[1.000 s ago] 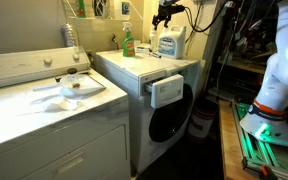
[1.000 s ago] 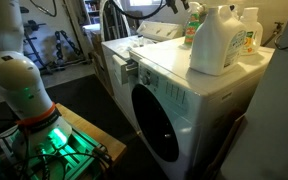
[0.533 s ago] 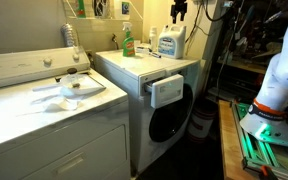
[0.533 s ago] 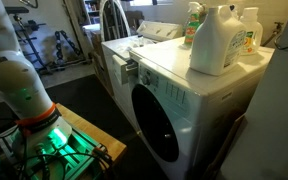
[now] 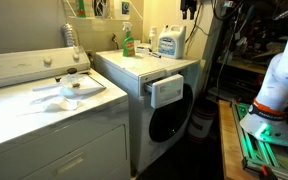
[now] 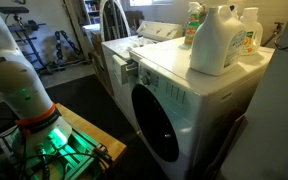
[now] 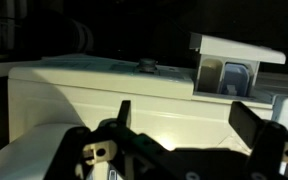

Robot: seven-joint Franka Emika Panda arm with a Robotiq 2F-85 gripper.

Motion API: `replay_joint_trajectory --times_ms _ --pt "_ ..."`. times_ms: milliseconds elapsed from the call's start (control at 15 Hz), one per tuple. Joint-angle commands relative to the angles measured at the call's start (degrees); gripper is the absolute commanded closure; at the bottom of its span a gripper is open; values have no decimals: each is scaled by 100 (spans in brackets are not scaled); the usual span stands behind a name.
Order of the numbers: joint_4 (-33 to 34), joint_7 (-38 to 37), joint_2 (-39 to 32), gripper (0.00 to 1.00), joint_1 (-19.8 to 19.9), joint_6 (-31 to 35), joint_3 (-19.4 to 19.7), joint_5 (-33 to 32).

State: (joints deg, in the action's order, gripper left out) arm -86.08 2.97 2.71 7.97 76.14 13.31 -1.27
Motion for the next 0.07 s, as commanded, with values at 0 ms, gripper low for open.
replay_joint_trajectory --times_ms 0 --pt "-2 -2 23 0 92 -23 -95 14"
